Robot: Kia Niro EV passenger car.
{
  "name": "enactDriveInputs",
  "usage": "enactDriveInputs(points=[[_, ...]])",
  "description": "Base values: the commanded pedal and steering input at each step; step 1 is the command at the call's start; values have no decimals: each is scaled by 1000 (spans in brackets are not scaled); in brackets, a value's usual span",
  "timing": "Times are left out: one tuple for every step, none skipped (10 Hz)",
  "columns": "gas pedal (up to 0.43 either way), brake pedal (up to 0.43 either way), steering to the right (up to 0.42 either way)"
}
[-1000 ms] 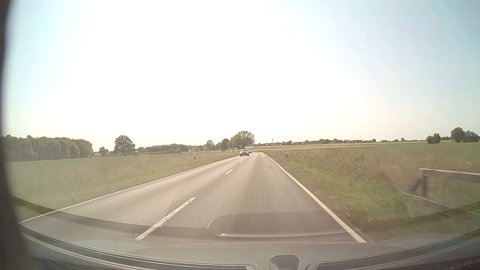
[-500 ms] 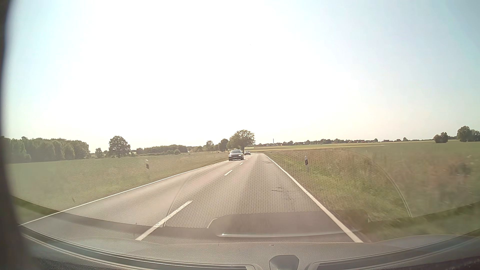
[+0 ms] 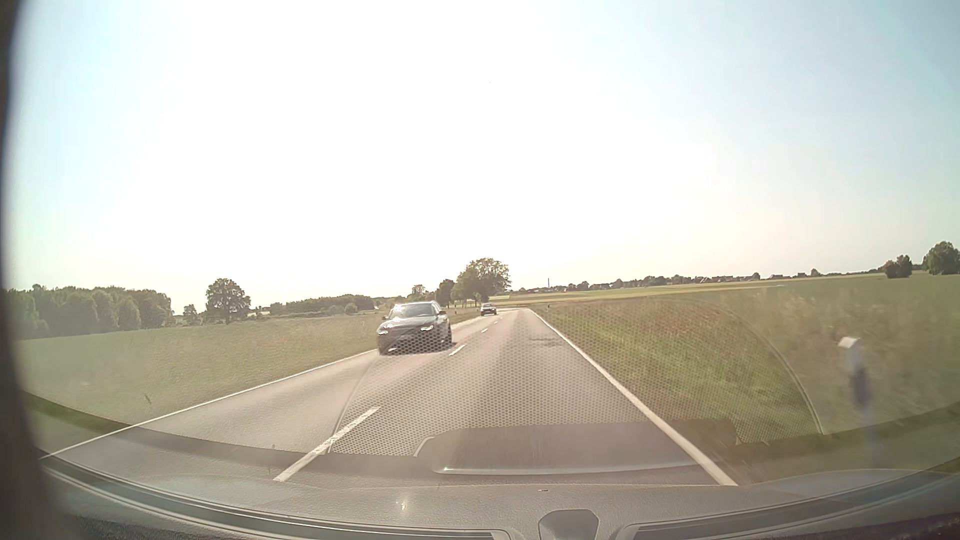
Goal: Follow the waypoints while adhering to traffic rules and regulations
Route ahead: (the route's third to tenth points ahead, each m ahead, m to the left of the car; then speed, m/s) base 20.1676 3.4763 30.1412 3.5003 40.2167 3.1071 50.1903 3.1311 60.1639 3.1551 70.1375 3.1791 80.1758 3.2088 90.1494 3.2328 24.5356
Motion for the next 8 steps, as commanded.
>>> enactDriveInputs(points=[[169, 6, 3], [169, 6, 0], [150, 6, 0], [150, 6, 0], [150, 6, 0], [150, 6, 0], [150, 6, 0], [157, 6, 1]])
